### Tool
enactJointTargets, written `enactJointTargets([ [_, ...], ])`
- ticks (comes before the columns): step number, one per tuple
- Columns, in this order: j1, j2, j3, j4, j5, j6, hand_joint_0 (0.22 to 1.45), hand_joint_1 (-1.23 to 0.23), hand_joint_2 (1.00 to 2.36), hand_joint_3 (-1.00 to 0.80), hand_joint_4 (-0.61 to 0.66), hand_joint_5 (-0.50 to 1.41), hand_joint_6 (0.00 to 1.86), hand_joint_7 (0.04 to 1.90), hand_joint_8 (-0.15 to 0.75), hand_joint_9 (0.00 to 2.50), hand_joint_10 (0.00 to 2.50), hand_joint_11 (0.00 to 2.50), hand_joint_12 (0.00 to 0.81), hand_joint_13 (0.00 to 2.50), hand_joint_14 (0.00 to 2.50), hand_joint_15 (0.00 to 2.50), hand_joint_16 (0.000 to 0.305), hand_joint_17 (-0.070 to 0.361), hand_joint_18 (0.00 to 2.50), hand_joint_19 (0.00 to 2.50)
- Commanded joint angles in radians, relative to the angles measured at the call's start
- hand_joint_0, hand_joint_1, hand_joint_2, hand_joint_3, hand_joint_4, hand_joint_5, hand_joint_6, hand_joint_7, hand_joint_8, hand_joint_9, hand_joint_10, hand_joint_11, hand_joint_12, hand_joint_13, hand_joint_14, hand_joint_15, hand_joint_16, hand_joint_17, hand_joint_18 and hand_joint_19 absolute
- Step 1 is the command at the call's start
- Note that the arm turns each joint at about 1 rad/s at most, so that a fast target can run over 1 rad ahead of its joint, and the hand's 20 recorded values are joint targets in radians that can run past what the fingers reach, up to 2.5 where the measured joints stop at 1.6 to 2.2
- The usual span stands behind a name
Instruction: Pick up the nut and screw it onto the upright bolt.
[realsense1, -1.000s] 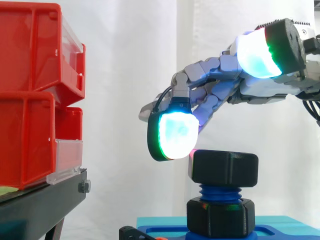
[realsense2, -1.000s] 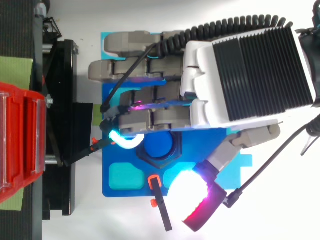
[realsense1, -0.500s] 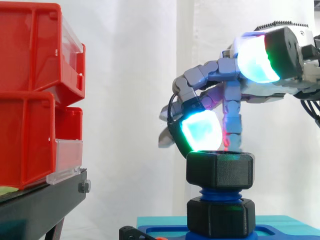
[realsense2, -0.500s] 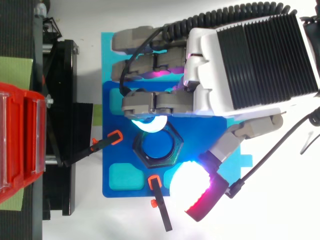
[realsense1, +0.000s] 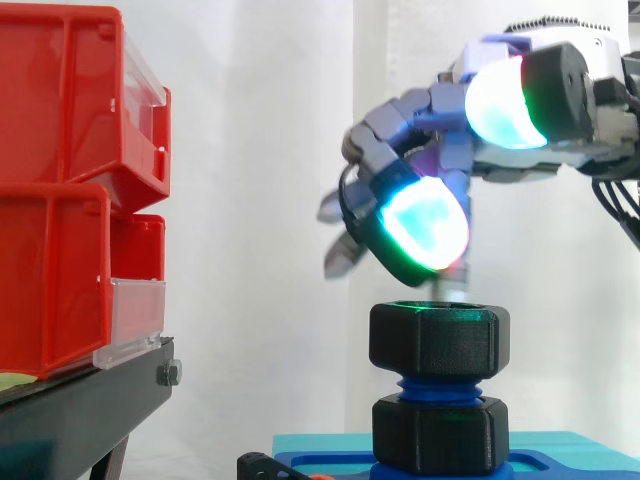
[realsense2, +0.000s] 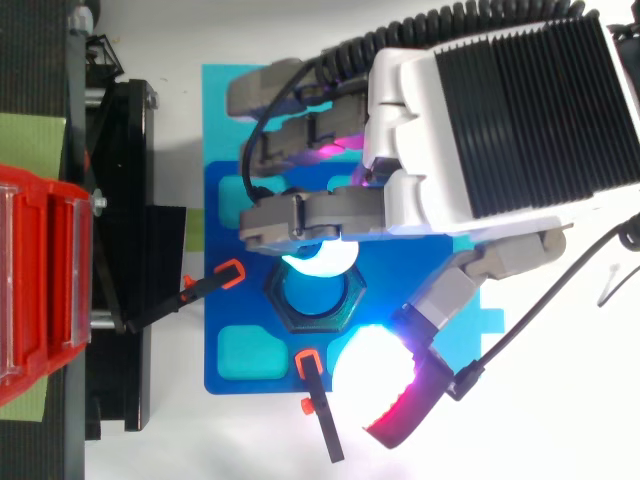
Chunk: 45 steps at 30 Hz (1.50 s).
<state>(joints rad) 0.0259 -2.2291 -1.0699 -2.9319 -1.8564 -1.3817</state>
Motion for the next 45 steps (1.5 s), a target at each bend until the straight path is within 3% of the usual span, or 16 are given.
enactJointTargets([
  [1, -0.003, 0.000, 0.038, -0.026, -0.012, -0.005, 0.46, -0.19, 1.00, -0.50, 0.16, -0.03, 0.50, 1.52, 0.302, 1.17, 0.00, 0.00, 0.316, 0.59, 0.00, 0.00, 0.038, 0.084, 0.32, 0.00],
  [2, -0.006, -0.001, 0.048, -0.035, -0.018, -0.011, 0.45, -0.20, 1.00, -0.50, 0.20, -0.07, 0.50, 1.26, 0.303, 1.08, 0.00, 0.00, 0.332, 0.55, 0.00, 0.00, 0.041, 0.092, 0.28, 0.00],
  [3, -0.006, -0.001, 0.048, -0.035, -0.018, -0.011, 0.45, -0.20, 1.00, -0.50, 0.21, -0.08, 0.51, 1.23, 0.302, 1.07, 0.00, 0.00, 0.334, 0.55, 0.00, 0.00, 0.042, 0.094, 0.28, 0.00],
  [5, -0.009, 0.000, 0.067, -0.047, -0.027, -0.023, 0.44, -0.20, 1.00, -0.50, 0.24, -0.11, 0.50, 1.01, 0.289, 0.98, 0.00, 0.00, 0.345, 0.48, 0.00, 0.00, 0.044, 0.100, 0.23, 0.00],
  [11, -0.003, -0.001, 0.061, -0.052, -0.029, -0.036, 0.43, -0.22, 1.00, -0.50, 0.16, -0.17, 0.50, 0.71, 0.268, 0.73, 0.00, 0.00, 0.366, 0.26, 0.00, 0.00, 0.050, 0.113, 0.00, 0.00],
  [14, 0.003, -0.001, 0.042, -0.038, -0.026, -0.036, 0.42, -0.23, 1.00, -0.50, 0.14, -0.17, 0.50, 0.66, 0.281, 0.59, 0.00, 0.00, 0.373, 0.13, 0.00, 0.00, 0.052, 0.118, 0.00, 0.00],
  [16, 0.011, -0.001, 0.002, -0.007, -0.004, -0.031, 0.42, -0.23, 1.00, -0.50, 0.13, -0.17, 0.50, 0.64, 0.275, 0.55, 0.00, 0.00, 0.376, 0.07, 0.00, 0.00, 0.053, 0.119, 0.00, 0.00],
  [21, 0.025, -0.001, -0.025, 0.039, 0.023, -0.016, 0.42, -0.21, 1.00, -0.50, 0.12, -0.17, 0.50, 0.62, 0.261, 0.38, 0.00, 0.00, 0.372, 0.00, 0.00, 0.00, 0.055, 0.123, 0.00, 0.00],
  [33, 0.048, -0.001, -0.025, 0.025, 0.036, -0.016, 0.42, -0.20, 1.00, -0.50, 0.14, -0.16, 0.50, 0.64, 0.259, 0.39, 0.00, 0.00, 0.379, 0.00, 0.00, 0.00, 0.056, 0.127, 0.00, 0.00],
  [45, 0.052, -0.001, -0.025, -0.024, 0.036, -0.016, 0.42, -0.16, 1.00, -0.50, 0.16, -0.15, 0.50, 0.66, 0.263, 0.41, 0.00, 0.00, 0.378, 0.00, 0.00, 0.00, 0.056, 0.127, 0.00, 0.00],
])
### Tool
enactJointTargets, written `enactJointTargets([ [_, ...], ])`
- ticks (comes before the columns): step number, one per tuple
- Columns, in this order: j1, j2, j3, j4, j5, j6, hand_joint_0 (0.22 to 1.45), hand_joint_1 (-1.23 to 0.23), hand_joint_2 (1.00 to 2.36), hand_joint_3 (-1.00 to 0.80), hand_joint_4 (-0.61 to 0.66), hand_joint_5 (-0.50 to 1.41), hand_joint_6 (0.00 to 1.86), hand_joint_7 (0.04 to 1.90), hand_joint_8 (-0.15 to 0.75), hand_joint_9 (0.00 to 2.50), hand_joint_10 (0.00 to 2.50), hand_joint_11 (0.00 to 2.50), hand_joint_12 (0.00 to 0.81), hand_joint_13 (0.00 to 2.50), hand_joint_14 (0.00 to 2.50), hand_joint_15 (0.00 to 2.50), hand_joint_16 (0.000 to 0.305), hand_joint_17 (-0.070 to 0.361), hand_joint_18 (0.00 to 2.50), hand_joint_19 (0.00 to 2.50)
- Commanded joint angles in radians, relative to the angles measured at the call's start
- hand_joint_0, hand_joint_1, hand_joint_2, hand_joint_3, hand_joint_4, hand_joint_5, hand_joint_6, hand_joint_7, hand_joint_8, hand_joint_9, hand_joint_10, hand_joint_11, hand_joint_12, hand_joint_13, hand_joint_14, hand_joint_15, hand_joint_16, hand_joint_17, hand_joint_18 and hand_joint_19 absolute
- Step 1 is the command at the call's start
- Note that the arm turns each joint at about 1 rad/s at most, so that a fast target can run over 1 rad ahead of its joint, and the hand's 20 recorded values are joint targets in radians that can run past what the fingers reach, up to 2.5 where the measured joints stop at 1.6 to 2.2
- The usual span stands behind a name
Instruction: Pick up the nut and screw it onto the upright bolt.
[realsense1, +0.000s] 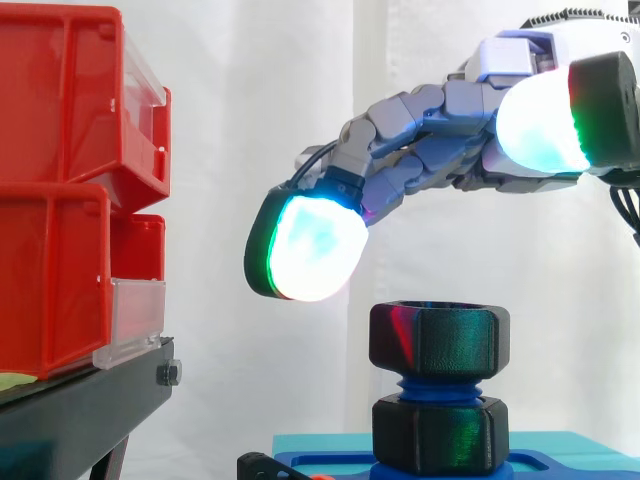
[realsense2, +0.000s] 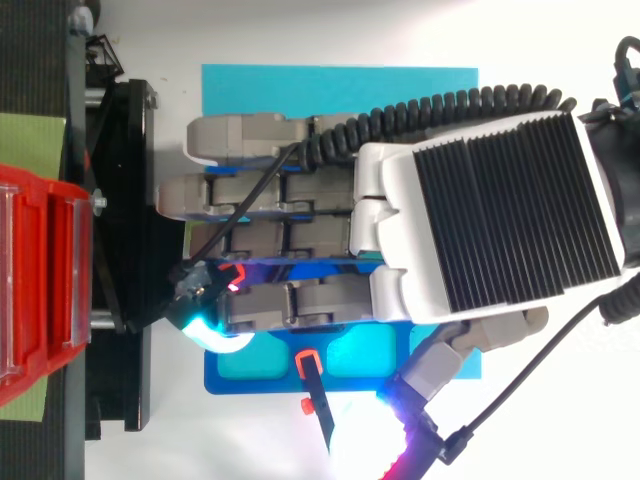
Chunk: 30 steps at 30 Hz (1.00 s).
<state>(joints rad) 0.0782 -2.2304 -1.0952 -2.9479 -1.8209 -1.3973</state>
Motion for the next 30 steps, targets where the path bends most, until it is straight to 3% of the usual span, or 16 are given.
enactJointTargets([
  [1, 0.000, 0.000, 0.000, -0.011, 0.000, 0.000, 0.42, -0.16, 1.00, -0.50, 0.17, -0.15, 0.50, 0.67, 0.265, 0.41, 0.00, 0.00, 0.378, 0.00, 0.00, 0.00, 0.056, 0.127, 0.00, 0.00],
  [19, -0.002, 0.000, -0.008, -0.016, -0.009, -0.022, 0.42, -0.17, 1.00, -0.50, 0.18, -0.14, 0.50, 0.72, 0.273, 0.47, 0.00, 0.00, 0.377, 0.01, 0.00, 0.00, 0.055, 0.124, 0.00, 0.00],
  [22, -0.005, 0.000, -0.038, 0.016, -0.017, -0.022, 0.43, -0.19, 1.00, -0.50, 0.18, -0.14, 0.50, 0.72, 0.272, 0.49, 0.00, 0.00, 0.373, 0.04, 0.00, 0.00, 0.054, 0.122, 0.00, 0.00],
  [30, -0.009, 0.000, -0.042, 0.049, -0.028, -0.020, 0.43, -0.21, 1.00, -0.50, 0.19, -0.14, 0.50, 0.72, 0.282, 0.53, 0.00, 0.00, 0.350, 0.08, 0.00, 0.00, 0.049, 0.110, 0.00, 0.00],
])
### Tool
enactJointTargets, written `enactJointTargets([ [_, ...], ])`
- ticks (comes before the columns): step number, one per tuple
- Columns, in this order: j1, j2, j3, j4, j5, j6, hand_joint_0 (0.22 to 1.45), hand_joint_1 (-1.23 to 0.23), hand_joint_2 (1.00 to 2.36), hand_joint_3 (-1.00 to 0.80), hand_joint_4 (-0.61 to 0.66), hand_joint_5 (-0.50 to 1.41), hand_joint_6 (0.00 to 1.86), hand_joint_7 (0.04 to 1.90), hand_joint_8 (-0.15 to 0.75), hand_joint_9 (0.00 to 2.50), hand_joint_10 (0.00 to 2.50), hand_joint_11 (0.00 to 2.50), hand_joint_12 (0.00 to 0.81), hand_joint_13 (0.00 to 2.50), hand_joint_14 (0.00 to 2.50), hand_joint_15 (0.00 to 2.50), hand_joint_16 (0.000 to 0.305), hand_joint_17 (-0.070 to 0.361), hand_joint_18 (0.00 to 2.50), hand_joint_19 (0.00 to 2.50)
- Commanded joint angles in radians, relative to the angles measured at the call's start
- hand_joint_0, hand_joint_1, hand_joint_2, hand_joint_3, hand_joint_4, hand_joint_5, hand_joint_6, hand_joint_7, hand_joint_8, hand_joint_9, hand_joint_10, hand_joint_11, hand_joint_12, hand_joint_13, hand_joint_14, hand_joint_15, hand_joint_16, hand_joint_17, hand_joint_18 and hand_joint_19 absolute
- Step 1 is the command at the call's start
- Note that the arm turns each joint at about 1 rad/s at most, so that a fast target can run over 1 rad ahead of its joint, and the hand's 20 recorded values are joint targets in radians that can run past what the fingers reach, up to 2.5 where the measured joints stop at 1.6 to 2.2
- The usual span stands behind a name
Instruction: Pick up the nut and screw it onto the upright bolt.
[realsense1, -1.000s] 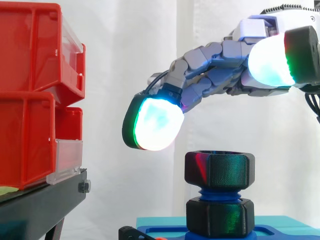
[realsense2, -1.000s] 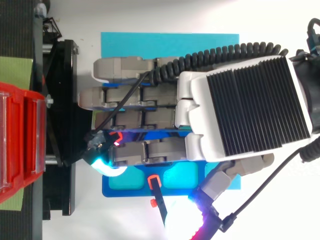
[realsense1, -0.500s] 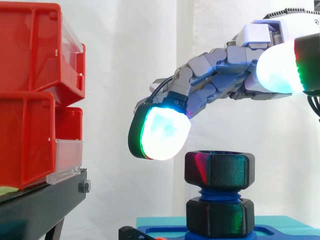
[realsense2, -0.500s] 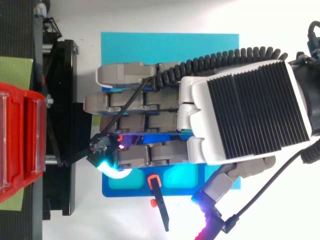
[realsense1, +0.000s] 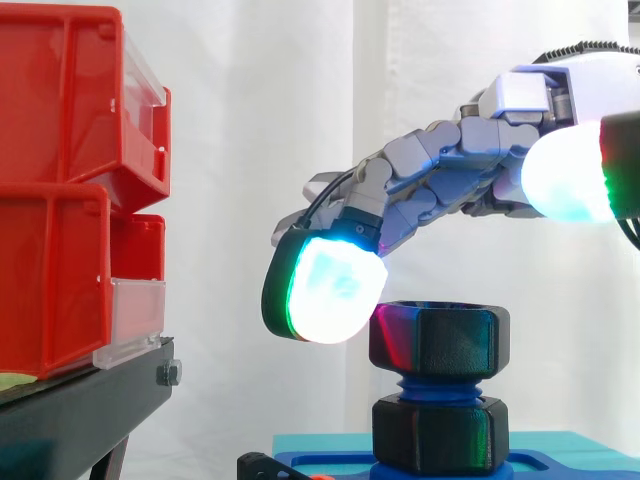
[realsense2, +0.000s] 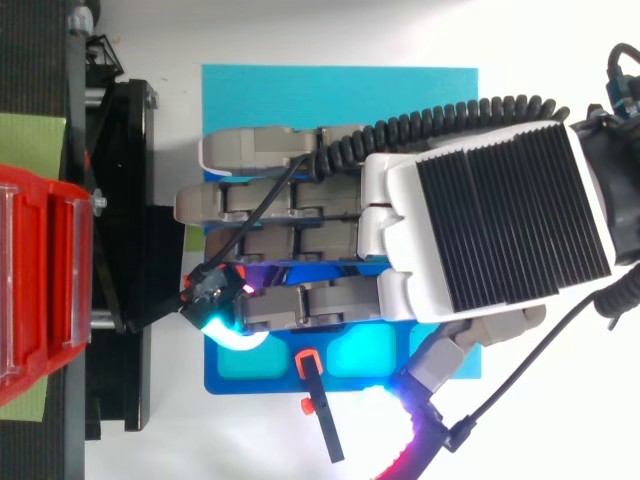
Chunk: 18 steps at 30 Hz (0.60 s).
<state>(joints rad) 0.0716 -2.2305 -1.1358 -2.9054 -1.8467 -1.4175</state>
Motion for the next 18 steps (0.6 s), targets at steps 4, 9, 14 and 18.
enactJointTargets([
  [4, -0.006, 0.000, -0.001, 0.011, -0.003, -0.001, 0.43, -0.22, 1.00, -0.50, 0.22, -0.12, 0.50, 0.79, 0.288, 0.57, 0.00, 0.00, 0.332, 0.11, 0.00, 0.00, 0.044, 0.098, 0.00, 0.00],
  [9, -0.009, 0.000, -0.001, 0.023, -0.003, -0.001, 0.44, -0.23, 1.00, -0.50, 0.26, -0.10, 0.50, 0.81, 0.249, 0.69, 0.00, 0.00, 0.248, 0.22, 0.00, 0.00, 0.031, 0.069, 0.00, 0.00],
  [14, -0.018, 0.000, -0.001, 0.045, -0.040, -0.021, 0.45, -0.23, 1.00, -0.50, 0.30, -0.07, 0.50, 0.84, 0.244, 0.81, 0.00, 0.00, 0.198, 0.33, 0.00, 0.00, 0.024, 0.054, 0.11, 0.00],
  [18, -0.027, 0.000, -0.001, 0.061, -0.059, -0.026, 0.47, -0.24, 1.00, -0.50, 0.32, -0.03, 0.50, 0.92, 0.236, 0.98, 0.00, 0.00, 0.158, 0.49, 0.00, 0.00, 0.018, 0.042, 0.29, 0.00],
])
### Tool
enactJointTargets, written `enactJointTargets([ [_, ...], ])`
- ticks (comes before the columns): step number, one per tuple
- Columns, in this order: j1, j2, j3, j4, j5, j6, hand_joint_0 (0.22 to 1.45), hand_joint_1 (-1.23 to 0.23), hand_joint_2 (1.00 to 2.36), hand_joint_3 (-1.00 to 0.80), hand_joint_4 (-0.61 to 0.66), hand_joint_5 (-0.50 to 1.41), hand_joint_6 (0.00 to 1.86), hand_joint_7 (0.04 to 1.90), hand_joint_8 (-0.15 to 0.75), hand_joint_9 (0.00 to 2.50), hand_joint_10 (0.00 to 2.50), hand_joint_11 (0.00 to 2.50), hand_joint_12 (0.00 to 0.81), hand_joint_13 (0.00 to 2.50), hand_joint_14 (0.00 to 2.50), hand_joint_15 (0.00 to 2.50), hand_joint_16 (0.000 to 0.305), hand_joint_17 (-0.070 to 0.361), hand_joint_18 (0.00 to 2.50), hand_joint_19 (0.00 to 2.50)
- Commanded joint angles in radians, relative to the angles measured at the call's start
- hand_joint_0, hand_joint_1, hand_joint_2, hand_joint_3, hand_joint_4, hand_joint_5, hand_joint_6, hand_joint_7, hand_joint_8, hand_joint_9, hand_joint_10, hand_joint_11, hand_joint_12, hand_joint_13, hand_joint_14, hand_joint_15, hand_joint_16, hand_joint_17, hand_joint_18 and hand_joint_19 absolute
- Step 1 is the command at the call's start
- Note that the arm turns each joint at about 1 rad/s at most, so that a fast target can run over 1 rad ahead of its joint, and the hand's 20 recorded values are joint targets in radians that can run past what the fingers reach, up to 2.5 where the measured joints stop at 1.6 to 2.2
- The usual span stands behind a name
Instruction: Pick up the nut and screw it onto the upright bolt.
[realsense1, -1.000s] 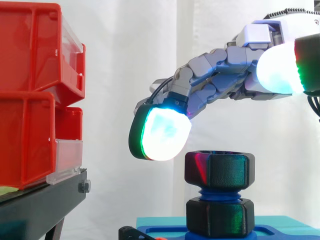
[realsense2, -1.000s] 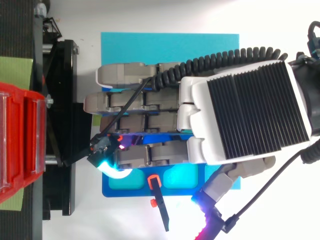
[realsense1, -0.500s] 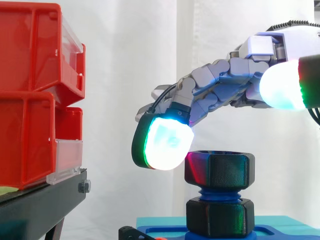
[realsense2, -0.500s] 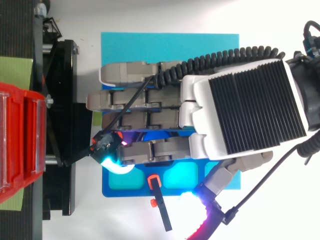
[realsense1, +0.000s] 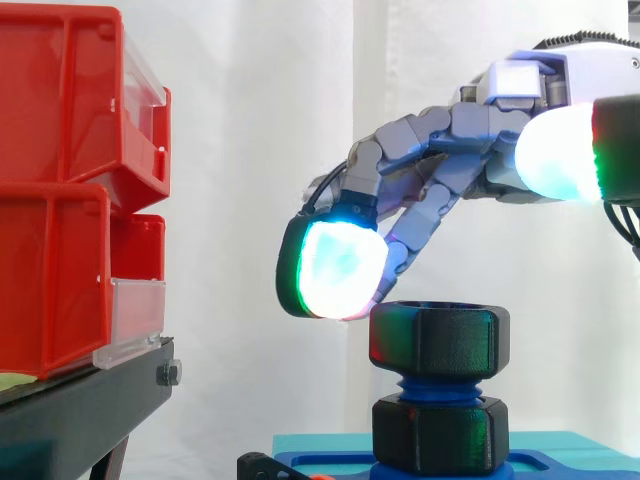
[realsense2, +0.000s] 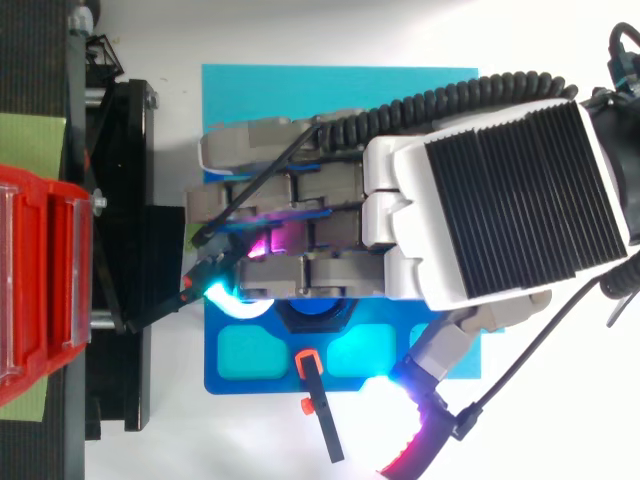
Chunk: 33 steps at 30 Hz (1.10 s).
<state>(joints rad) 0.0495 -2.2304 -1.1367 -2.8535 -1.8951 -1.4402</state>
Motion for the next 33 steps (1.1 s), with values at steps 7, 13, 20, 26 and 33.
enactJointTargets([
  [7, -0.014, 0.000, 0.000, 0.008, -0.015, -0.003, 0.48, -0.25, 1.00, -0.50, 0.32, -0.02, 0.50, 0.94, 0.241, 1.02, 0.00, 0.00, 0.163, 0.55, 0.00, 0.00, 0.018, 0.041, 0.35, 0.00],
  [13, -0.011, 0.000, 0.000, -0.003, -0.010, 0.001, 0.46, -0.27, 1.00, -0.50, 0.22, -0.13, 0.50, 0.70, 0.254, 0.72, 0.00, 0.00, 0.268, 0.34, 0.00, 0.00, 0.030, 0.067, 0.10, 0.00],
  [20, -0.008, 0.000, 0.002, -0.003, -0.012, 0.009, 0.45, -0.28, 1.00, -0.50, 0.17, -0.16, 0.50, 0.65, 0.252, 0.58, 0.00, 0.00, 0.305, 0.22, 0.00, 0.00, 0.037, 0.084, 0.00, 0.00],
  [26, -0.005, 0.000, 0.000, -0.006, -0.015, 0.012, 0.43, -0.27, 1.00, -0.50, 0.15, -0.17, 0.50, 0.64, 0.237, 0.35, 0.00, 0.00, 0.343, 0.00, 0.00, 0.00, 0.046, 0.104, 0.00, 0.00],
  [33, -0.004, 0.000, 0.000, -0.041, -0.015, 0.018, 0.42, -0.26, 1.00, -0.50, 0.09, -0.17, 0.50, 0.63, 0.191, 0.07, 0.00, 0.00, 0.331, 0.00, 0.00, 0.00, 0.049, 0.110, 0.00, 0.00],
])
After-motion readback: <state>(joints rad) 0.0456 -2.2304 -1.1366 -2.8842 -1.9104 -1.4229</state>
